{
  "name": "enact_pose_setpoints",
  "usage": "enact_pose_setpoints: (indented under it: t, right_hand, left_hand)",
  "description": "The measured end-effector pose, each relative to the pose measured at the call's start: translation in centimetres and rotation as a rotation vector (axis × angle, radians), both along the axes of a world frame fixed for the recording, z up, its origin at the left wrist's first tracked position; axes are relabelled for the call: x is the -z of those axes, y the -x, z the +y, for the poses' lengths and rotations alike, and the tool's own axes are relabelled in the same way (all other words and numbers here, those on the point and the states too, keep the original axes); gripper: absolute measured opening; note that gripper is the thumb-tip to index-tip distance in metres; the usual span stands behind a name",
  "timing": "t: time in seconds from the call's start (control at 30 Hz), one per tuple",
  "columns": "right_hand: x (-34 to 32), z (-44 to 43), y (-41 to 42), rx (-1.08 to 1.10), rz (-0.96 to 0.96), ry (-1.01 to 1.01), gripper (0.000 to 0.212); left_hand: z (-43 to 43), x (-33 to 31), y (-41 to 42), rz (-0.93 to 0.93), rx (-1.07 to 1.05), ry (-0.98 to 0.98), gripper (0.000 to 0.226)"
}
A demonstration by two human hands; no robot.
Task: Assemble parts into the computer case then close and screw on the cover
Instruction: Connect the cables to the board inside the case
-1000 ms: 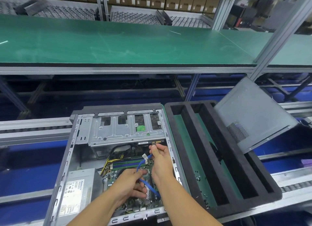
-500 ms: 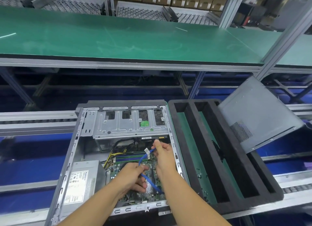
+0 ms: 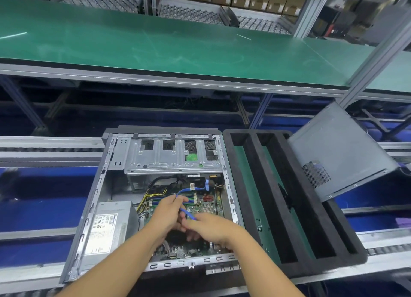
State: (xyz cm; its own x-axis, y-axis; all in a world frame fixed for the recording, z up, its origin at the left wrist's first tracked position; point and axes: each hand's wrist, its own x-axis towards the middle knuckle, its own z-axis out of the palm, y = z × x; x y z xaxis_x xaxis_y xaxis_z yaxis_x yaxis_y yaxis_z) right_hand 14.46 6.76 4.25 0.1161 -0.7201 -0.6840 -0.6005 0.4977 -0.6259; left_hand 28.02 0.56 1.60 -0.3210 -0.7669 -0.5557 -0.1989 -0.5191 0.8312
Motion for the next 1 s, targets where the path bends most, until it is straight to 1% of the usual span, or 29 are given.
enact_pose_setpoints:
  t: [0.07,0.13,0.2,0.3,0.4,0.5,0.53,0.6,0.63,0.7,0.77,0.83,0.87,0.9,1.0]
  right_hand:
    - [-0.3,0.5,0.1,-0.091,0.122,0.029,0.028]
    - [-0.2,1.1,-0.1,-0.174,0.313,0.07,0.032]
    - [-0.2,1.4,-0.5,-0.168,0.433,0.115,0.033]
    - [0.0,0.4,-0.7,-0.027,0.467,0.115,0.03]
    - [0.3,-0.4,-0.5,0.001,0.502,0.163,0.025]
    - [1.0,-1.2,-0.1,0.176,0.457,0.337,0.024]
    - [1.0,-1.9,0.0,0.246,0.444,0.351,0.025]
    - [1.1,-3.0,0.0,0.328,0.43,0.31,0.03]
    - [1.6,-3.5,0.1,0.356,0.435,0.321,0.031]
    - [2.4,-3.7,0.1,0.471,0.382,0.387,0.024]
    - [3.4,-3.7,0.1,0.574,0.342,0.41,0.02]
    - [3.4,-3.9,-0.1,0.752,0.27,0.335,0.02]
    - [3.4,-4.0,-0.2,0.841,0.23,0.279,0.022]
    - [3.5,-4.1,-0.1,0.911,0.166,0.264,0.024]
    - [3.2,-4.1,-0.3,1.006,0.128,0.261,0.026]
  left_hand:
    - [-0.2,0.1,-0.1,0.001,-0.034,0.04,0.025]
    - [-0.7,0.3,-0.3,-0.019,-0.058,0.083,0.026]
    - [-1.3,0.5,-0.3,-0.02,-0.06,0.095,0.023]
    - [-2.0,0.4,0.2,0.094,-0.072,0.032,0.016]
    - [-2.6,0.5,0.7,0.174,-0.061,0.011,0.018]
    - [-2.8,1.1,0.8,0.18,-0.024,0.065,0.018]
    - [-2.8,1.3,0.7,0.164,-0.002,0.091,0.018]
    - [-2.7,1.6,0.6,0.097,0.046,0.154,0.019]
    - [-2.7,1.8,0.6,0.06,0.057,0.19,0.019]
    - [-2.6,2.1,0.5,-0.012,0.066,0.249,0.016]
    - [-2.5,2.2,0.4,-0.111,0.08,0.315,0.014]
    - [-2.5,2.1,0.2,-0.258,0.103,0.431,0.026]
    - [-2.4,2.0,0.1,-0.325,0.114,0.485,0.033]
    - [-2.4,1.8,0.1,-0.375,0.12,0.525,0.038]
    - [-2.3,1.4,0.1,-0.456,0.133,0.573,0.043]
